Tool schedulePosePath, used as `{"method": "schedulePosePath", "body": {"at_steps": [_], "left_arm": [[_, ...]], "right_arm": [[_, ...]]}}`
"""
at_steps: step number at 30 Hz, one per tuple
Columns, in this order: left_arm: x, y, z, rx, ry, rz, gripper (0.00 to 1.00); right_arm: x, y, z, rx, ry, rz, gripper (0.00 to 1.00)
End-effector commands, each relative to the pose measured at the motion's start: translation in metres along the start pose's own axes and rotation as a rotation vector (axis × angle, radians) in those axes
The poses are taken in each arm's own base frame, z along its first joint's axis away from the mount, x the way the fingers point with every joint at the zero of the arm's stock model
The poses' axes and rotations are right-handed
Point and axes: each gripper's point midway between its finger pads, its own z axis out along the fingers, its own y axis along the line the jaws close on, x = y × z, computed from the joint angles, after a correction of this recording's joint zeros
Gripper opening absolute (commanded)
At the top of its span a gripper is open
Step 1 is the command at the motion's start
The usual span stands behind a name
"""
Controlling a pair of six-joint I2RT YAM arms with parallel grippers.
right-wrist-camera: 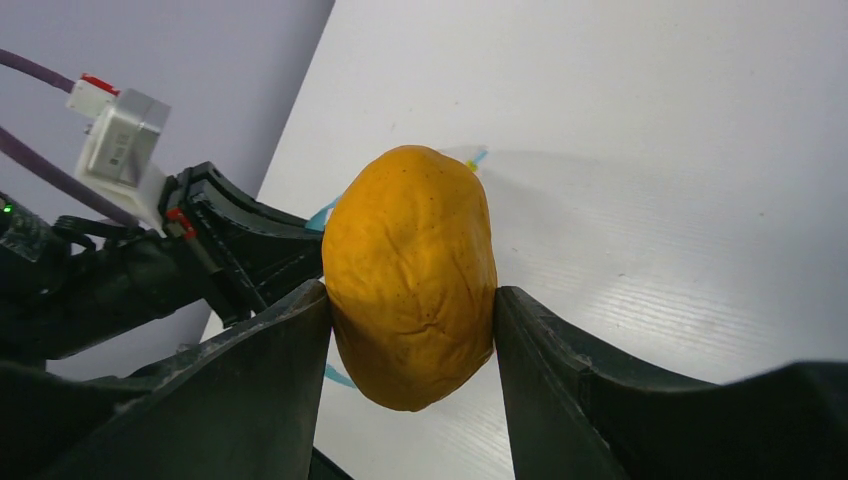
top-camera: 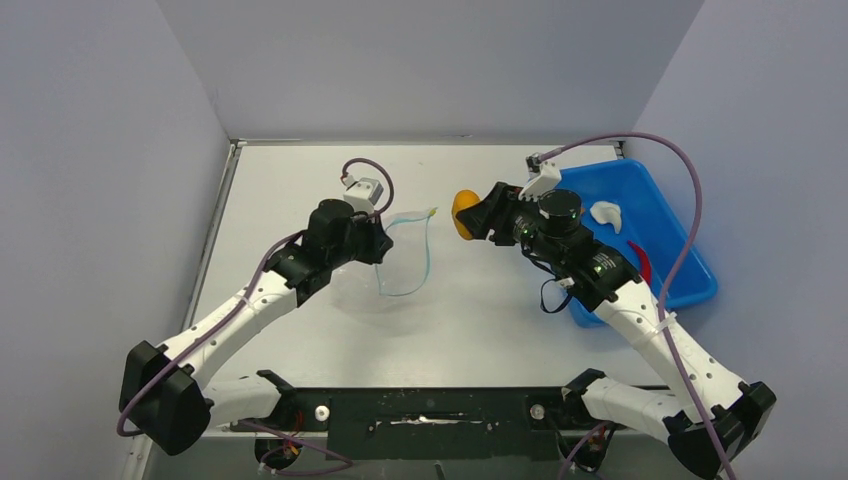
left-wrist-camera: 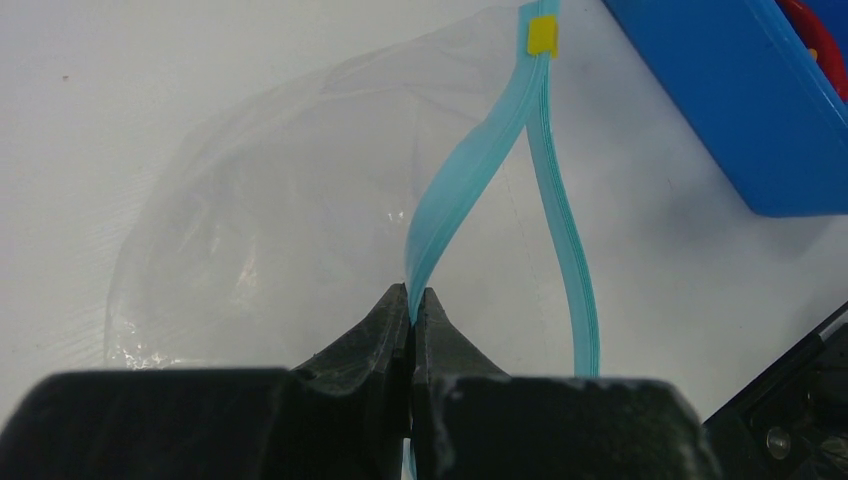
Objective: Place the food in the zip-top bag and seal the zipper
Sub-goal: Place the fake fruit in the zipper food storage bag.
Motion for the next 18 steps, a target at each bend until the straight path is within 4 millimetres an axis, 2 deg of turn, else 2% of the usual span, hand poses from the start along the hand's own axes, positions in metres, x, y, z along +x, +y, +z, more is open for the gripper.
{"method": "schedulePosePath", "body": {"at_steps": [1, 7, 12, 18], "left_arm": [[-0.029, -0.02, 0.0, 0.084, -0.083, -0.029, 0.0], [-0.024, -0.024, 0.003, 0.109, -0.074, -0.071, 0.0], [-0.026, -0.034, -0.001, 0.152, -0.056, -0.088, 0.0], [-0.03, -0.039, -0.007, 0.181, -0.079, -0.104, 0.0]], "right_arm": [[-0.018, 0.028, 0.003, -0.095, -0.068, 0.067, 0.38], [-0.003, 0.032, 0.014, -0.128, -0.038, 0.093, 0.39], [0.015, 0.025, 0.028, -0.114, 0.002, 0.132, 0.39], [0.02, 0.034, 0.04, -0.16, 0.035, 0.171, 0.39]]}}
